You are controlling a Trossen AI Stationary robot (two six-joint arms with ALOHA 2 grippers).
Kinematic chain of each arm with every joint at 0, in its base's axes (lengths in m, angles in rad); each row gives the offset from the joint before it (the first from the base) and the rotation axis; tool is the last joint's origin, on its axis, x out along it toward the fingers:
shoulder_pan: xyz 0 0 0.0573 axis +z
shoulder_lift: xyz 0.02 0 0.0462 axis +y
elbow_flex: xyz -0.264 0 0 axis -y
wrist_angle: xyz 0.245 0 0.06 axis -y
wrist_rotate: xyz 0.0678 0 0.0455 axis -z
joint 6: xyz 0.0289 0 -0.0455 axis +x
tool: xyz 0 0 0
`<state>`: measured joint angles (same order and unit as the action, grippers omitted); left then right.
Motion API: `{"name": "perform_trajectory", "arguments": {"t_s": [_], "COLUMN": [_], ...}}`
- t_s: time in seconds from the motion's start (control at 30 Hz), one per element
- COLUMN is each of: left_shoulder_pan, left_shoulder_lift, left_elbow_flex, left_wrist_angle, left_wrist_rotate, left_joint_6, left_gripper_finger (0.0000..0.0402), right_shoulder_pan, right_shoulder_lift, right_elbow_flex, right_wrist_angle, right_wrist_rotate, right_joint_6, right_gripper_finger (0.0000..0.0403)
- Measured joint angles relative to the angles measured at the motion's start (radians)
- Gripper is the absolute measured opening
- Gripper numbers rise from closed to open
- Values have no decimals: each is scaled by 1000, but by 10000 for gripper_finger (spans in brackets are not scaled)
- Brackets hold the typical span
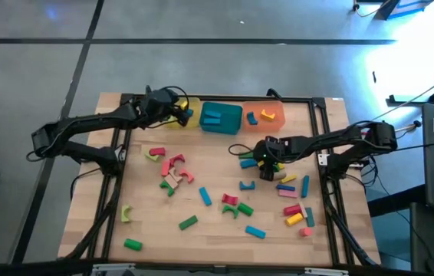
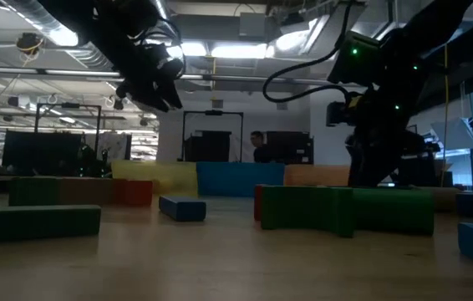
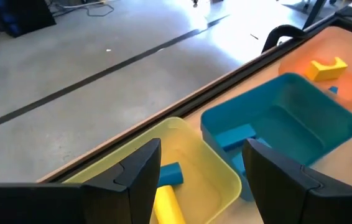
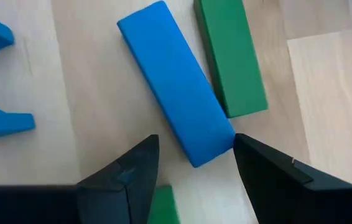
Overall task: Sort blocks by size
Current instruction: Put the blue rectangle block into the blue bin
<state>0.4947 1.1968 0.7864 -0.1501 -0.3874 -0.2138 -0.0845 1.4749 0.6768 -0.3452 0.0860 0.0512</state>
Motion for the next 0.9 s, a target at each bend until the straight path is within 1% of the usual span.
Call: {"name": "perform_trajectory", "arguments": {"t_s": [0.23,0.57,0.9], "left_shoulder_pan": [-21,-63,-78], "left_shoulder_lift": [0,0,0], "left_elbow_flex": [0,0,0], "left_wrist_angle": [1,2,1], "left_wrist_rotate": [0,3,3], "left_joint_6": [0,0,0], "left_gripper_finger": [205,205,205], "right_shoulder_pan": [0,-1,-1], "right_shoulder_lift": [37,42,42], "right_elbow_flex": [1,0,0], "right_wrist_angle": [14,15,46], "right_wrist_rotate": [25,34,36], "right_joint_6": [-41,-63,-160], "right_gripper_finger": [211,211,211]}}
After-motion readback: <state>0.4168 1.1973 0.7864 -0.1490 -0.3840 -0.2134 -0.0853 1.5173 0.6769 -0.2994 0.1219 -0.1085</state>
